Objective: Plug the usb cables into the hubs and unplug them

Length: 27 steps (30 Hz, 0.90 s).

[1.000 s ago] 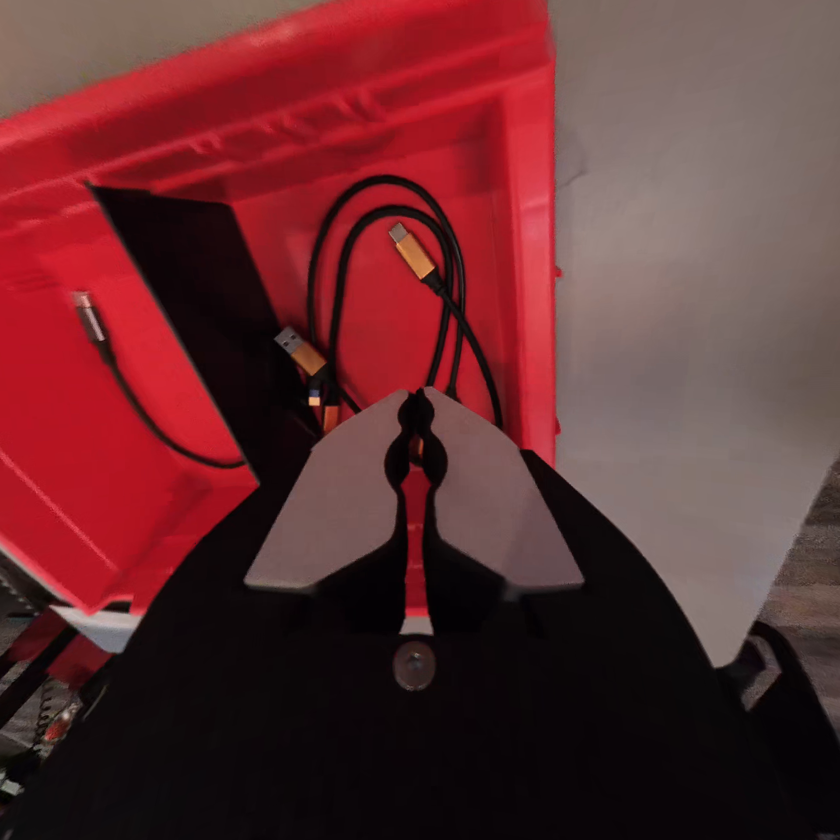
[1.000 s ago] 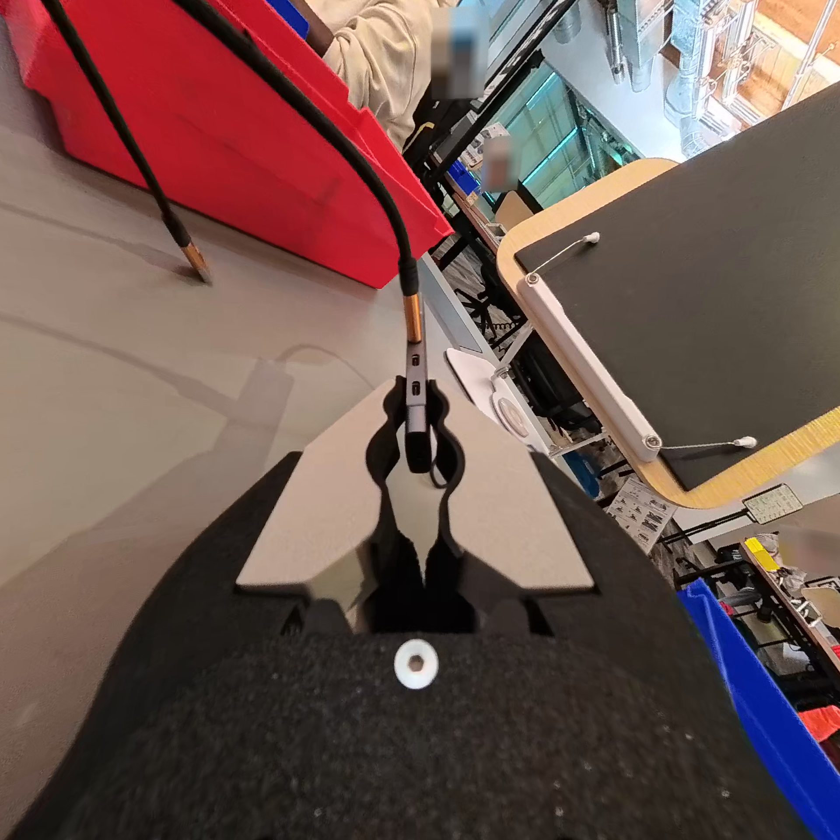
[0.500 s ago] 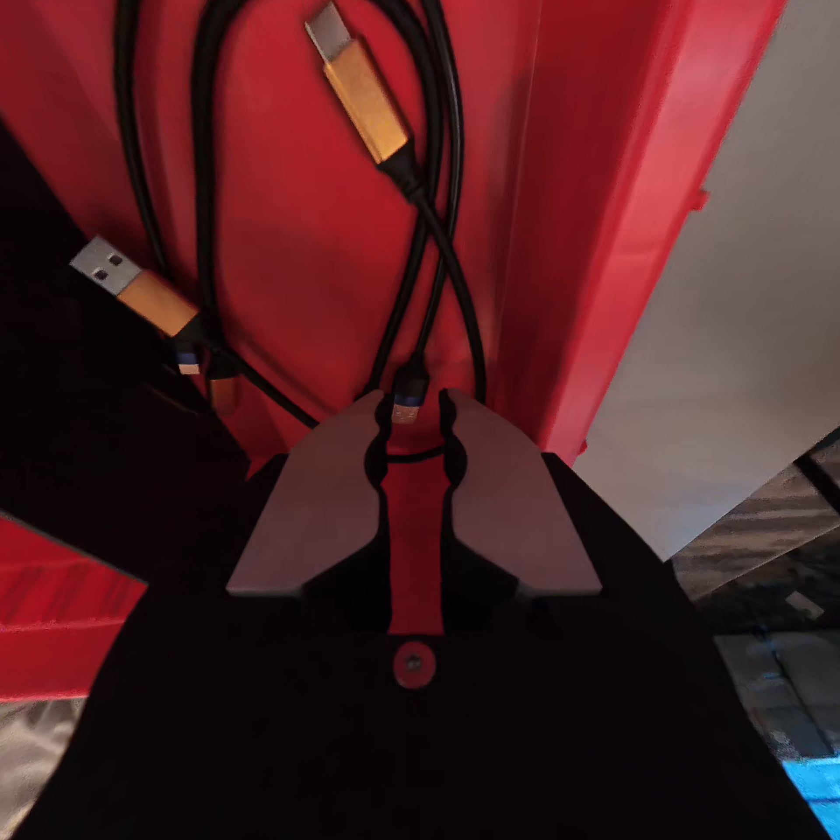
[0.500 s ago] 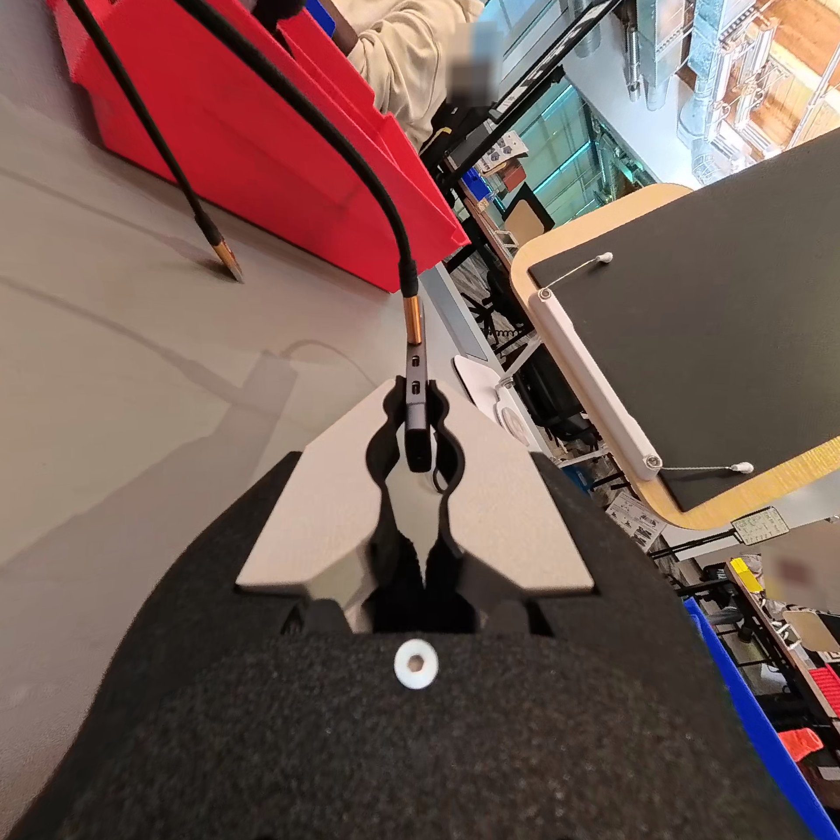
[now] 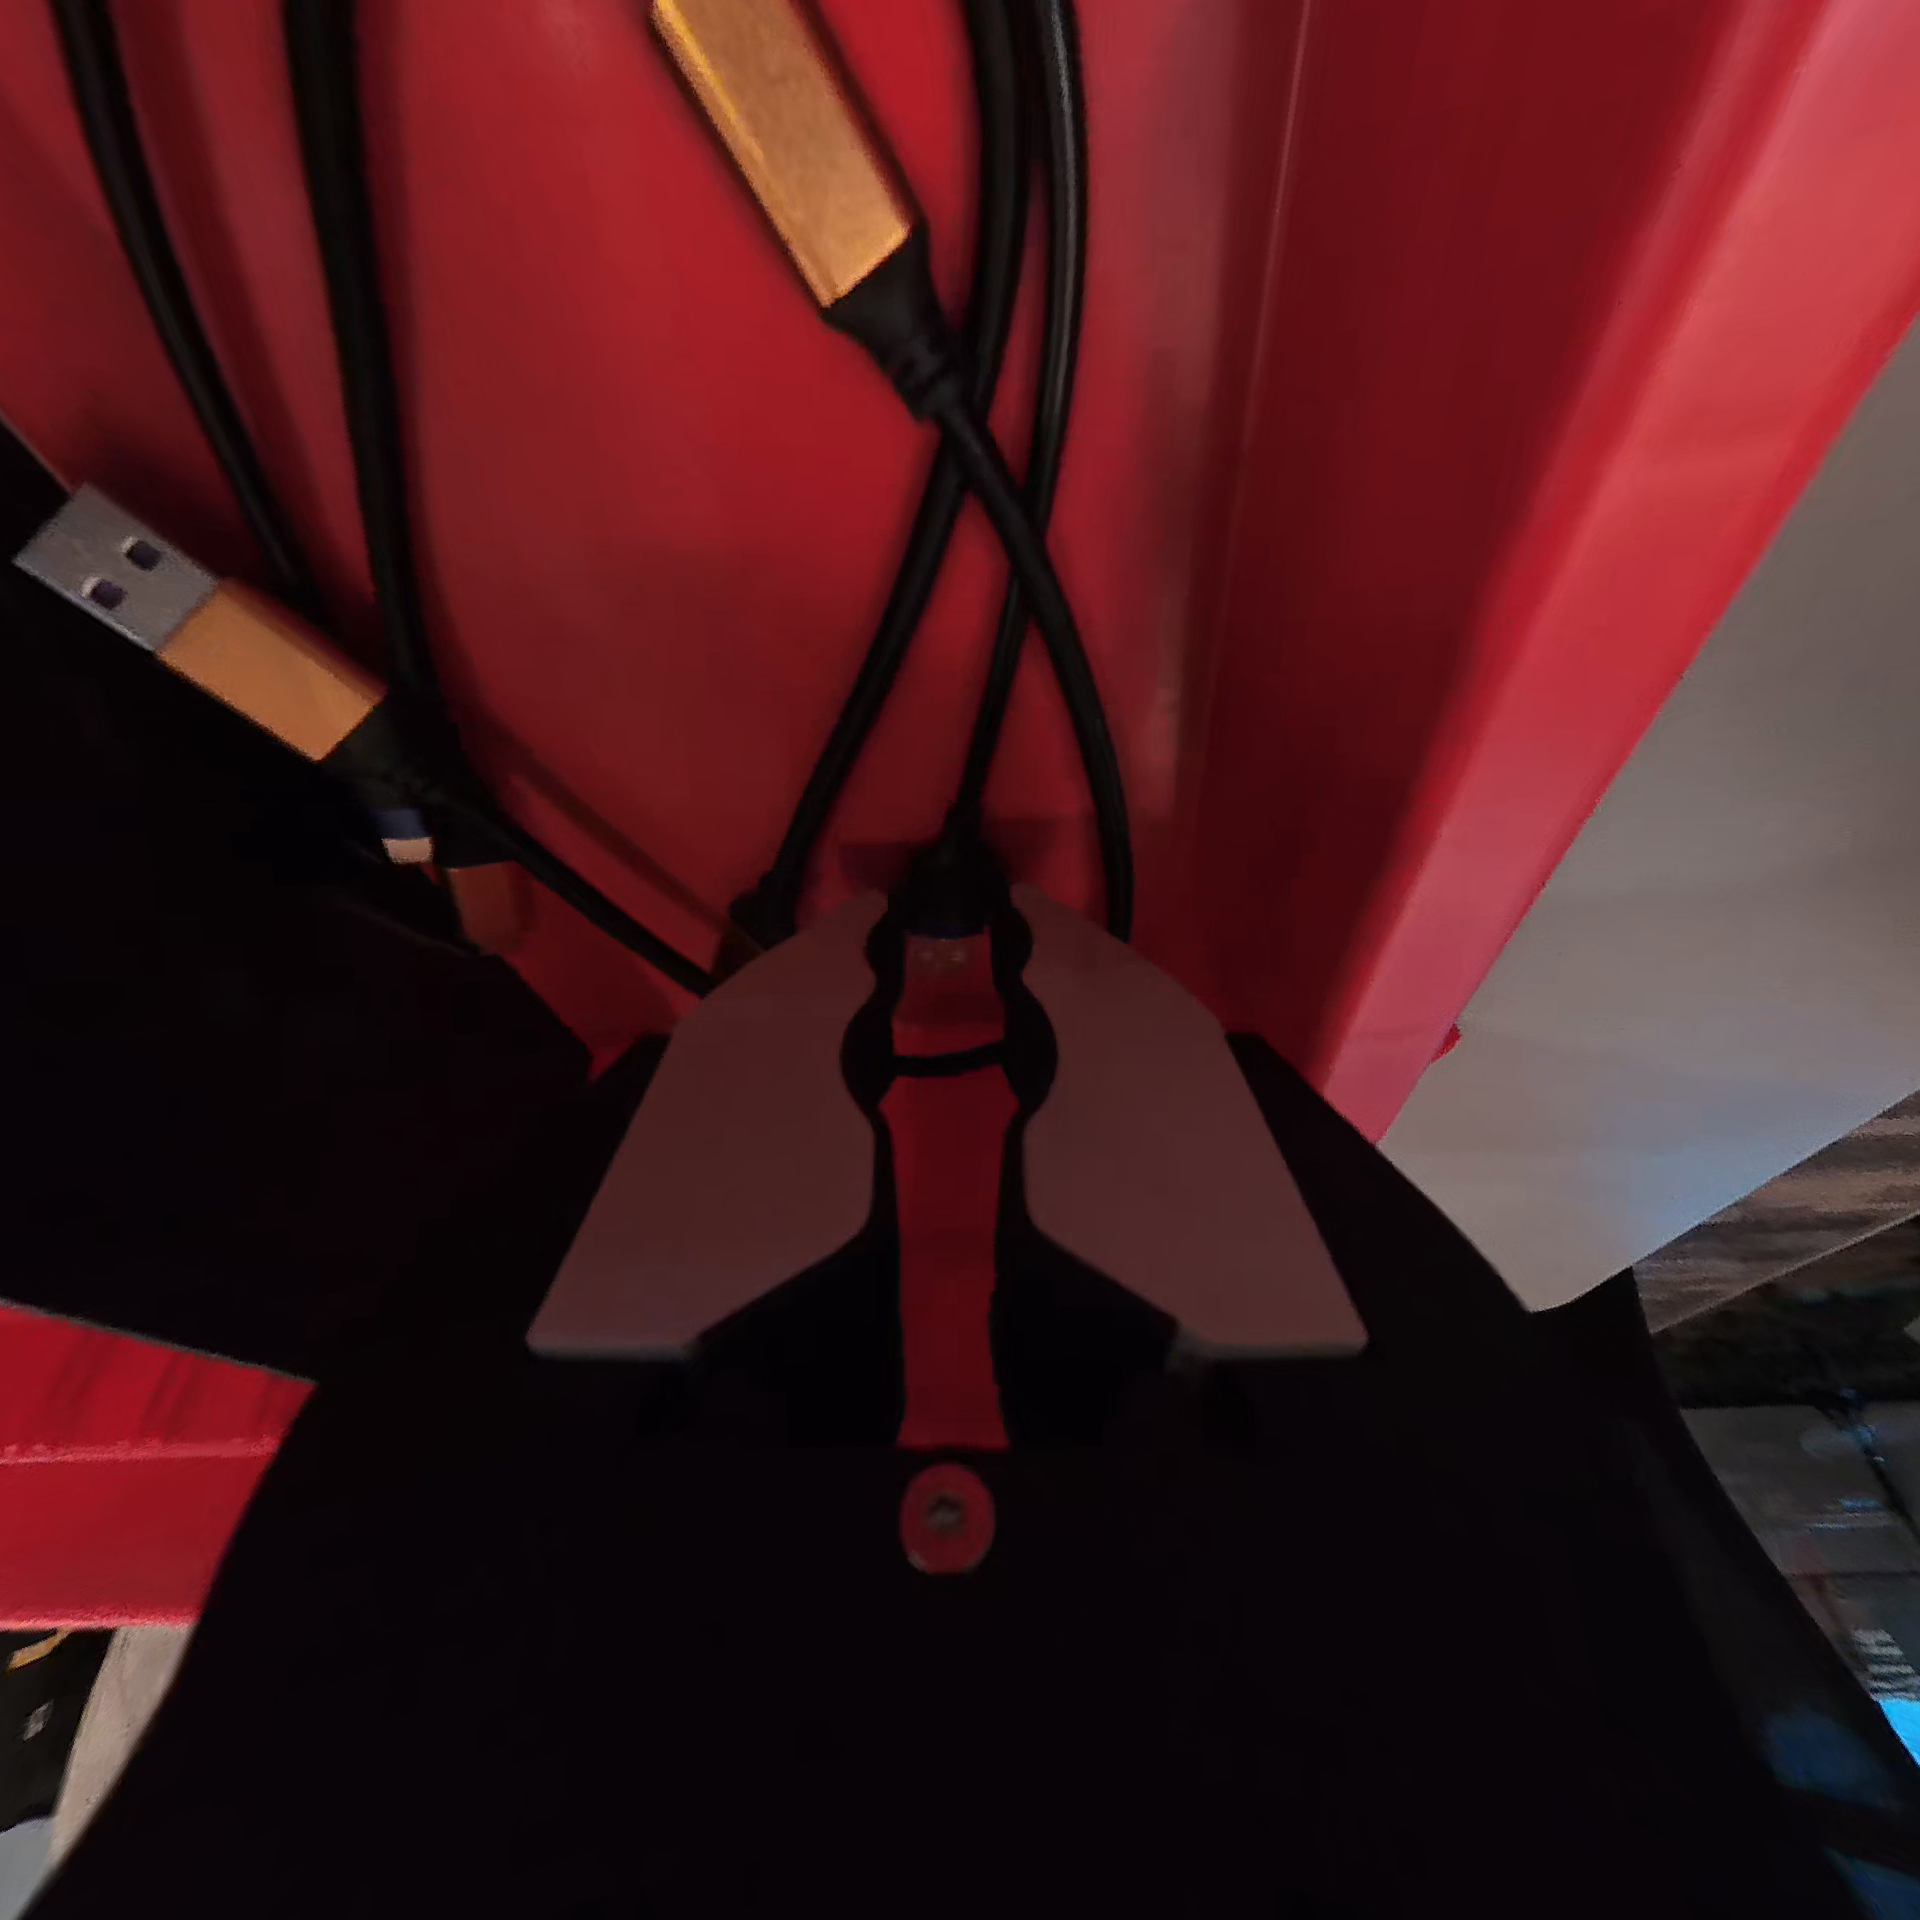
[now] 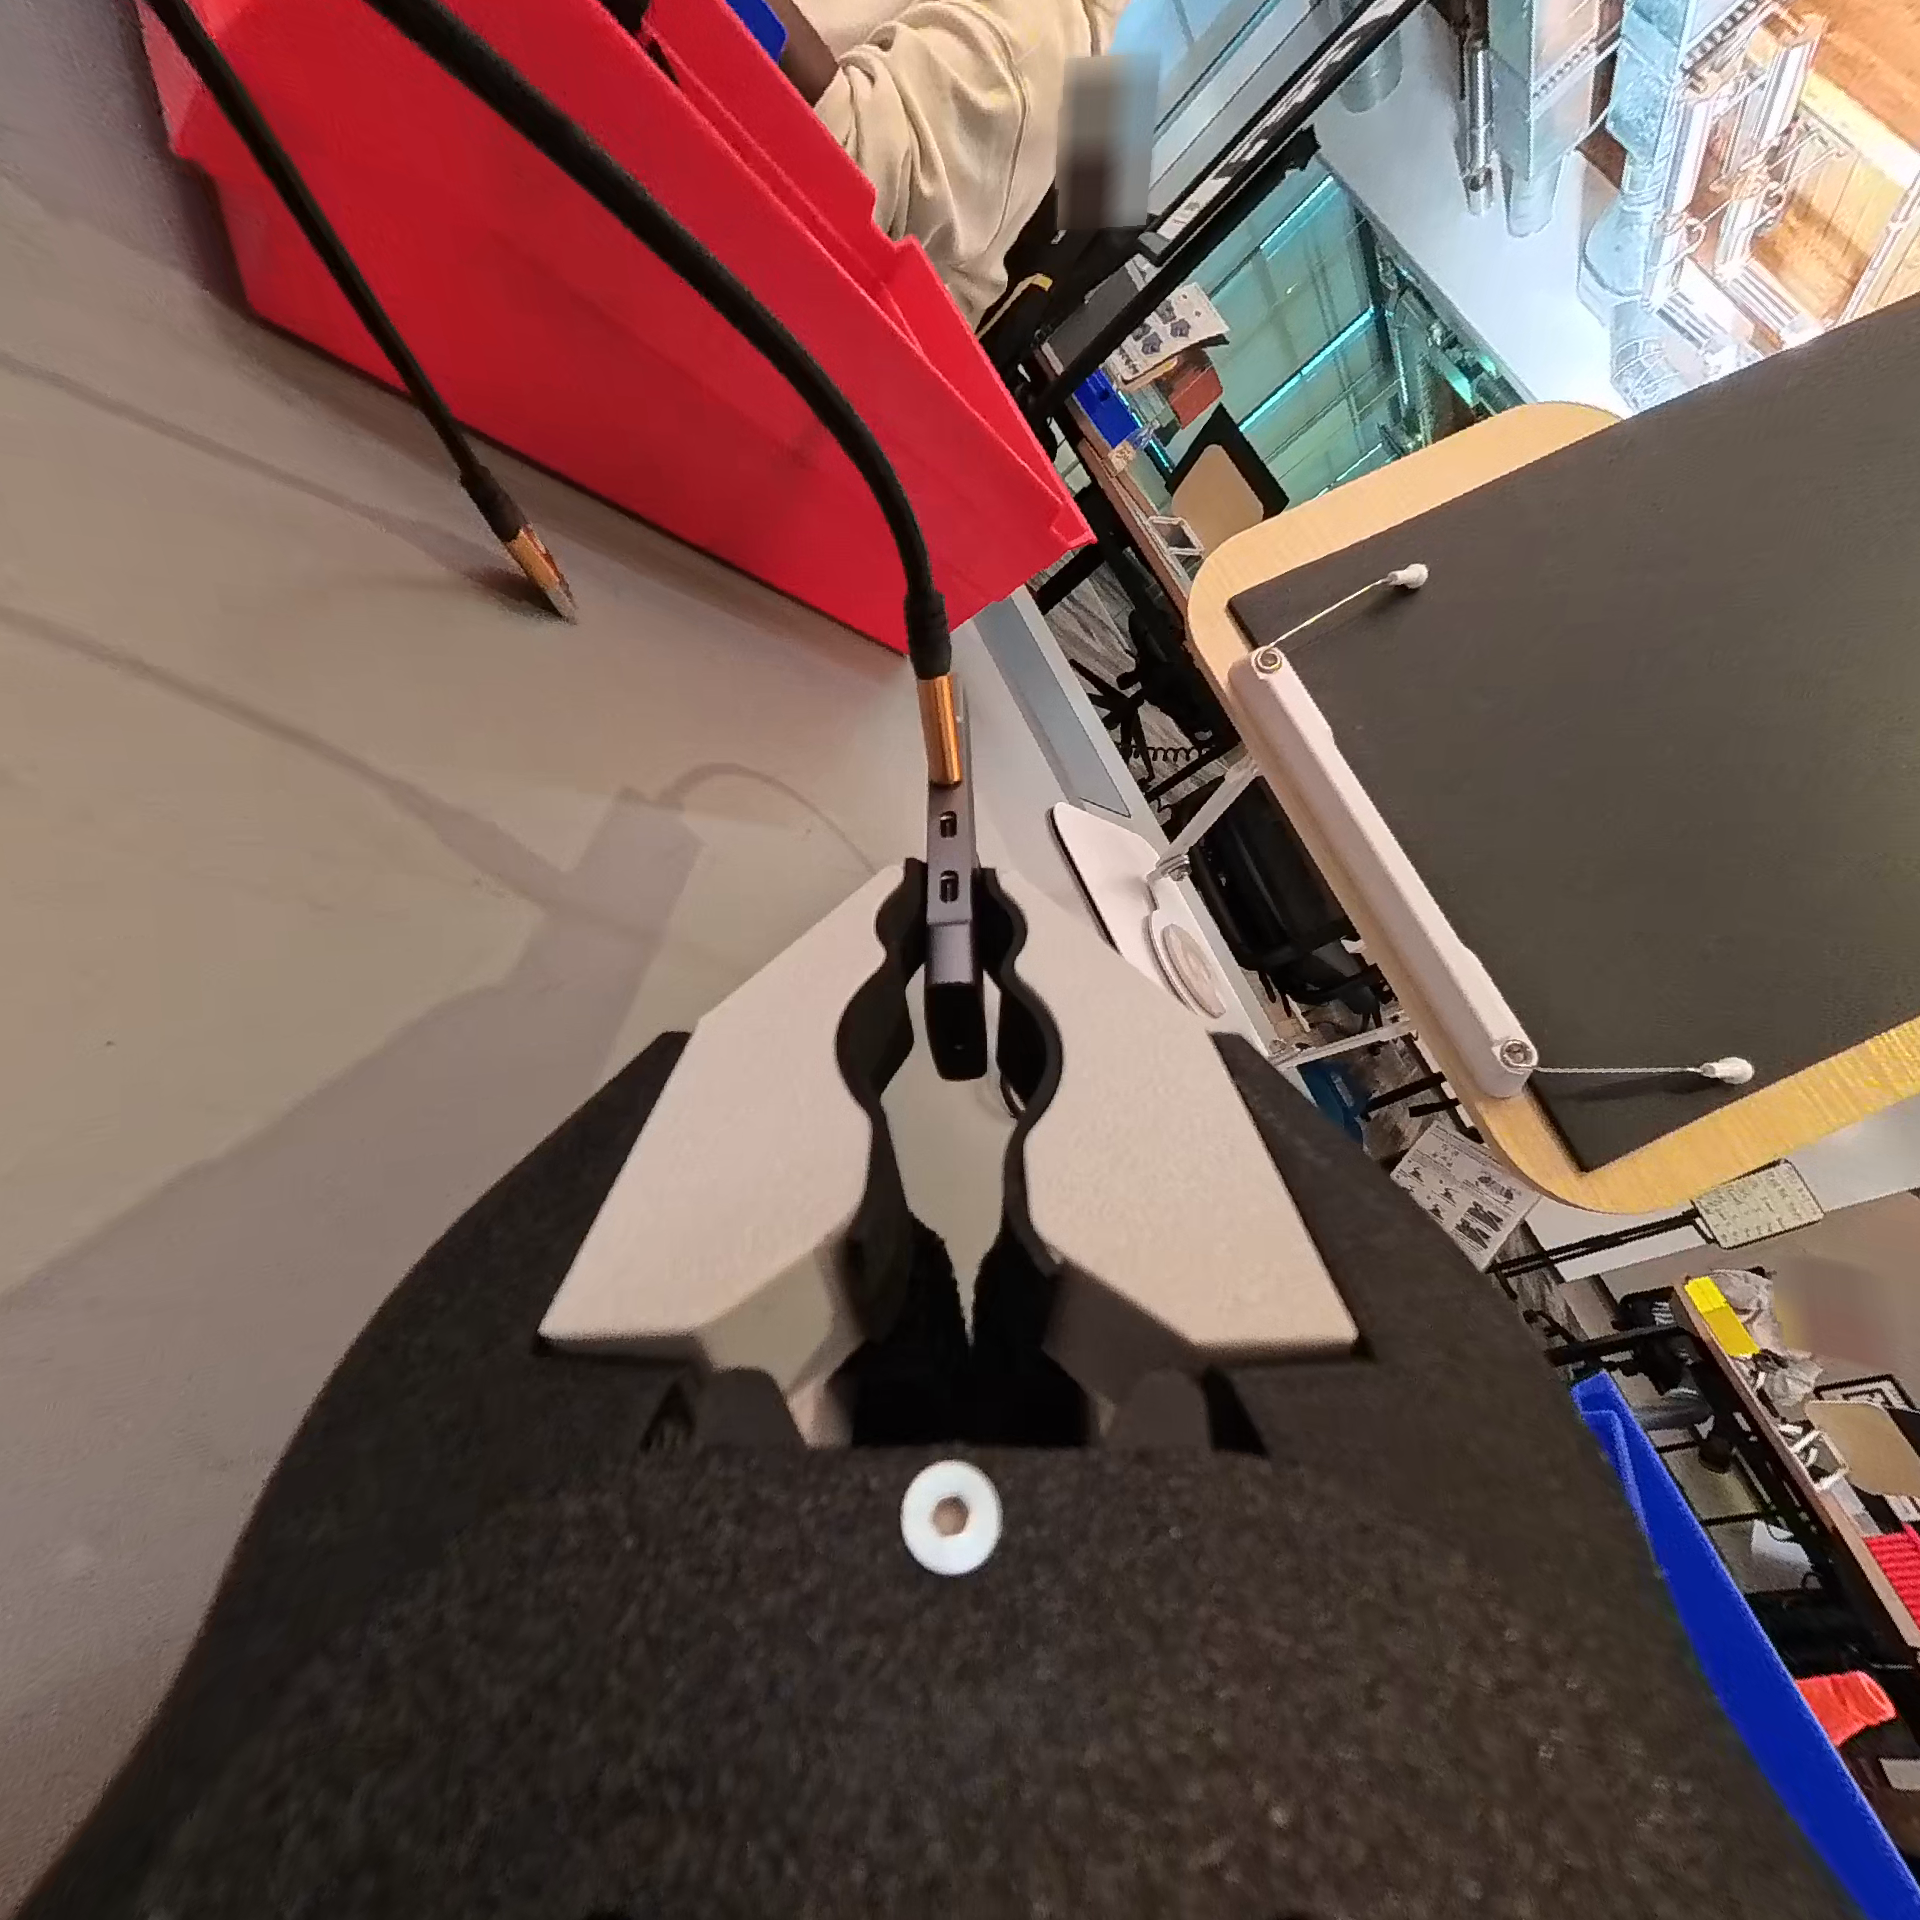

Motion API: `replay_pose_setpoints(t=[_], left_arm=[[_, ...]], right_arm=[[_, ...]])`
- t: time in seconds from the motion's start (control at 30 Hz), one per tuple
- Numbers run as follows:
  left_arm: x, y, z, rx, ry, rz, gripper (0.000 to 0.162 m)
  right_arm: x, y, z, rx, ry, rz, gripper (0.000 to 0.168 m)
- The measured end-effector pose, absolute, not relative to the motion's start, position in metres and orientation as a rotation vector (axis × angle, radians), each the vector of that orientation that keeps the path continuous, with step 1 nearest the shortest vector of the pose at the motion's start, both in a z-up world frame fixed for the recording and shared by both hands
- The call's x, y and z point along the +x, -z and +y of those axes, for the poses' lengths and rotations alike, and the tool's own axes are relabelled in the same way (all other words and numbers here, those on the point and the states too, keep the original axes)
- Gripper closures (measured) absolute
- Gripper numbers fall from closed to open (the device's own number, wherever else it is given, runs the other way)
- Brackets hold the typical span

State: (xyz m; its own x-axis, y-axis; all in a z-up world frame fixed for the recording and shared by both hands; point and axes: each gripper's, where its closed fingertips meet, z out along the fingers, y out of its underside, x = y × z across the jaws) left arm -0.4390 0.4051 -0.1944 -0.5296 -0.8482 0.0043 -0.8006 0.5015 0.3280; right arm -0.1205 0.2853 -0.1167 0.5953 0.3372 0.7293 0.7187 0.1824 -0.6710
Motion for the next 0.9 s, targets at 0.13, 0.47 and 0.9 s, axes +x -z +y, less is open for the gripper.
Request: replay_pose_setpoints(t=[0.13, 0.47, 0.9], left_arm=[[-0.442, 0.186, 0.403, 1.375, 0.505, -2.616, 0.147], [-0.445, 0.035, 0.421, 1.265, 1.111, -2.666, 0.147], [-0.409, -0.063, 0.428, 1.332, 1.498, -2.834, 0.147]], right_arm=[[-0.119, 0.115, 0.286, -1.411, 0.352, -0.964, 0.161], [-0.117, 0.11, 0.285, -1.392, 0.379, -0.966, 0.161], [-0.114, 0.106, 0.286, -1.392, 0.381, -0.949, 0.16]])
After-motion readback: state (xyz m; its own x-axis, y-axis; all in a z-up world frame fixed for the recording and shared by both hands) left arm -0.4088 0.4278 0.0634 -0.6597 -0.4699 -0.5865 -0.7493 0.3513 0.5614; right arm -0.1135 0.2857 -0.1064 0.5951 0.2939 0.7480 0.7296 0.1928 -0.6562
